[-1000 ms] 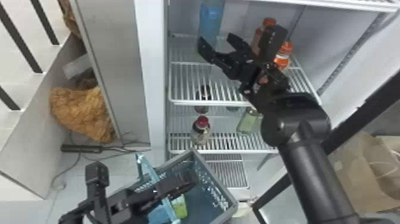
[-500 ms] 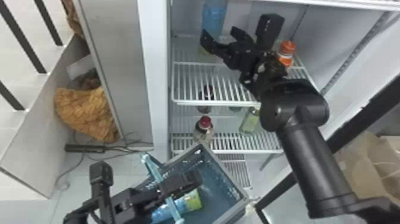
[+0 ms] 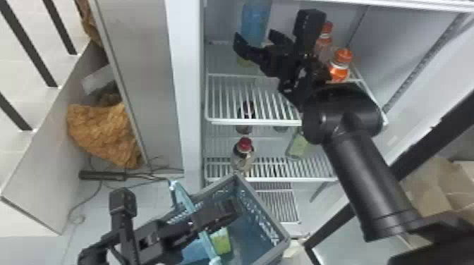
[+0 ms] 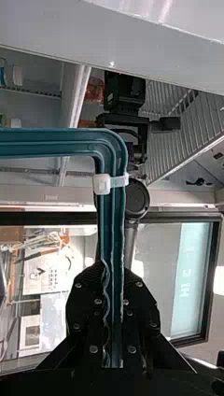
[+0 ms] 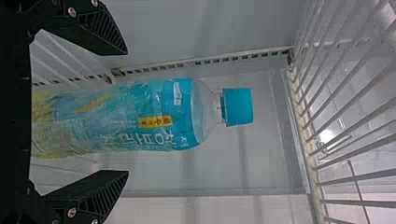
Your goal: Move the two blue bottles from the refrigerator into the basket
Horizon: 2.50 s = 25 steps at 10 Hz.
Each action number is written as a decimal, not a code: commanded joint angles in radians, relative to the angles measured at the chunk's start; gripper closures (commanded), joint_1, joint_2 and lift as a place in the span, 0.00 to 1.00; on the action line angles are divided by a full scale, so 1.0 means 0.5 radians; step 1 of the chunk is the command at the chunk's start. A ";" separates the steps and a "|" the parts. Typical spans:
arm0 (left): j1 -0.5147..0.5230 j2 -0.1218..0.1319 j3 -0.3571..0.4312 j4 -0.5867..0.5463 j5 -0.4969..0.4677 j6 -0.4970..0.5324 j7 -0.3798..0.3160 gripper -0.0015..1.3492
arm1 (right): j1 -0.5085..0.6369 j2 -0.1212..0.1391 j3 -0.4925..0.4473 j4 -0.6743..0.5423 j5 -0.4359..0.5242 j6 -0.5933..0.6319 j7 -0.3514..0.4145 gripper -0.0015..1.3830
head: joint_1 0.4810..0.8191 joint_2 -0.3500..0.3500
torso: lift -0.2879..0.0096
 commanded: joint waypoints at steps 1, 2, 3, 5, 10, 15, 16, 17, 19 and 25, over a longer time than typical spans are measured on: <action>-0.011 0.000 0.000 0.005 0.000 -0.004 0.000 0.89 | -0.050 0.000 0.027 0.052 0.000 0.000 -0.014 0.12 | 0.63 0.33 | 0.93; -0.021 0.003 -0.004 0.005 0.000 -0.004 0.000 0.89 | -0.074 0.000 0.027 0.086 0.000 0.000 -0.023 0.15 | 0.63 0.33 | 0.93; -0.021 0.003 -0.004 0.005 0.000 -0.004 0.000 0.89 | -0.099 0.000 0.031 0.111 -0.004 0.000 -0.023 0.28 | 0.63 0.33 | 0.93; -0.021 0.003 -0.004 0.010 0.000 -0.004 0.000 0.89 | -0.104 -0.003 0.039 0.126 -0.024 0.000 -0.041 0.80 | 0.63 0.33 | 0.93; -0.021 0.003 -0.008 0.010 0.000 -0.004 -0.003 0.89 | -0.001 -0.024 0.035 0.018 -0.107 -0.098 0.014 0.92 | 0.63 0.34 | 0.93; -0.021 0.006 -0.012 0.010 -0.004 -0.004 -0.003 0.89 | 0.304 -0.061 0.007 -0.346 -0.247 -0.123 0.137 0.92 | 0.63 0.35 | 0.93; -0.016 0.006 -0.012 0.010 -0.004 -0.004 -0.003 0.89 | 0.377 -0.070 0.007 -0.449 -0.271 -0.123 0.158 0.92 | 0.63 0.35 | 0.93; -0.016 0.006 -0.016 0.010 -0.004 -0.004 0.000 0.89 | 0.436 -0.082 0.007 -0.517 -0.291 -0.113 0.179 0.92 | 0.63 0.36 | 0.93; -0.016 0.009 -0.016 0.010 -0.004 -0.004 -0.003 0.89 | 0.564 -0.113 0.007 -0.704 -0.327 -0.054 0.210 0.92 | 0.63 0.37 | 0.93; -0.007 0.009 -0.028 0.010 0.000 -0.014 -0.003 0.89 | 1.006 -0.187 -0.129 -1.283 -0.363 0.108 0.275 0.92 | 0.63 0.37 | 0.93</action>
